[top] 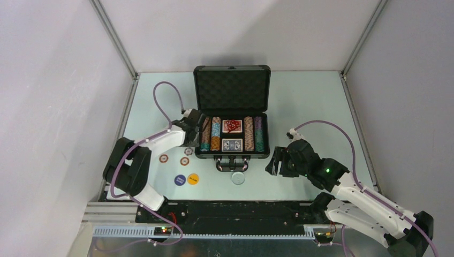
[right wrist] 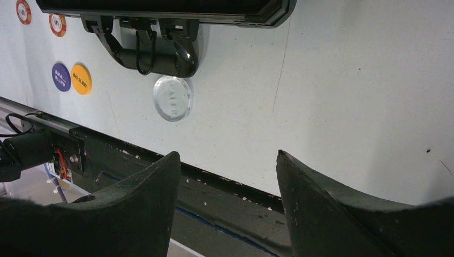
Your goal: Pack up texas hold em set
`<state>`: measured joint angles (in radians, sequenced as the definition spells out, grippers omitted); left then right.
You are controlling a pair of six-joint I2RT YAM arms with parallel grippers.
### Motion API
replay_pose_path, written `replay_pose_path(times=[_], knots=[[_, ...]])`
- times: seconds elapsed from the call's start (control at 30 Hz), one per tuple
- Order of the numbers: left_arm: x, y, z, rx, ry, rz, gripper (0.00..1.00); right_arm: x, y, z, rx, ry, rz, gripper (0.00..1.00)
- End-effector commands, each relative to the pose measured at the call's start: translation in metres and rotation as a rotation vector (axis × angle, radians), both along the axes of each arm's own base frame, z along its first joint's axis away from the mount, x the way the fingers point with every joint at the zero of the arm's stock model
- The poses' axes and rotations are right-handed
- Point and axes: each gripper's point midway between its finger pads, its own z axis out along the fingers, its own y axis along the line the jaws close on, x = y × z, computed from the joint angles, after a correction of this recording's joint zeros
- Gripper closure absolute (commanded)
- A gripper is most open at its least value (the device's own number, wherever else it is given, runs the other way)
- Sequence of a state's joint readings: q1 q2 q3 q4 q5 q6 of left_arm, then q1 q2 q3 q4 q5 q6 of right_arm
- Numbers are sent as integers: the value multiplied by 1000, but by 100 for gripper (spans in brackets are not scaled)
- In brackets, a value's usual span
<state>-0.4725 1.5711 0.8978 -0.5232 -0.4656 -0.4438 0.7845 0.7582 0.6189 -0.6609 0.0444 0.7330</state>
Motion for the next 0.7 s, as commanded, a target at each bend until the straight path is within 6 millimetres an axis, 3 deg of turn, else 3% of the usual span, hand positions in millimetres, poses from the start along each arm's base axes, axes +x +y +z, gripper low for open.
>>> replay_pose_path(times=[0.0, 0.57, 0.67], knots=[[5, -100, 1, -319, -13, -141, 43, 3, 2, 5, 15, -21, -10, 30], [-3, -143, -6, -494, 31, -232, 45, 3, 2, 6, 15, -22, -13, 30], [-6, -152, 0, -569, 21, -266, 45, 3, 3, 6, 17, -21, -12, 30]])
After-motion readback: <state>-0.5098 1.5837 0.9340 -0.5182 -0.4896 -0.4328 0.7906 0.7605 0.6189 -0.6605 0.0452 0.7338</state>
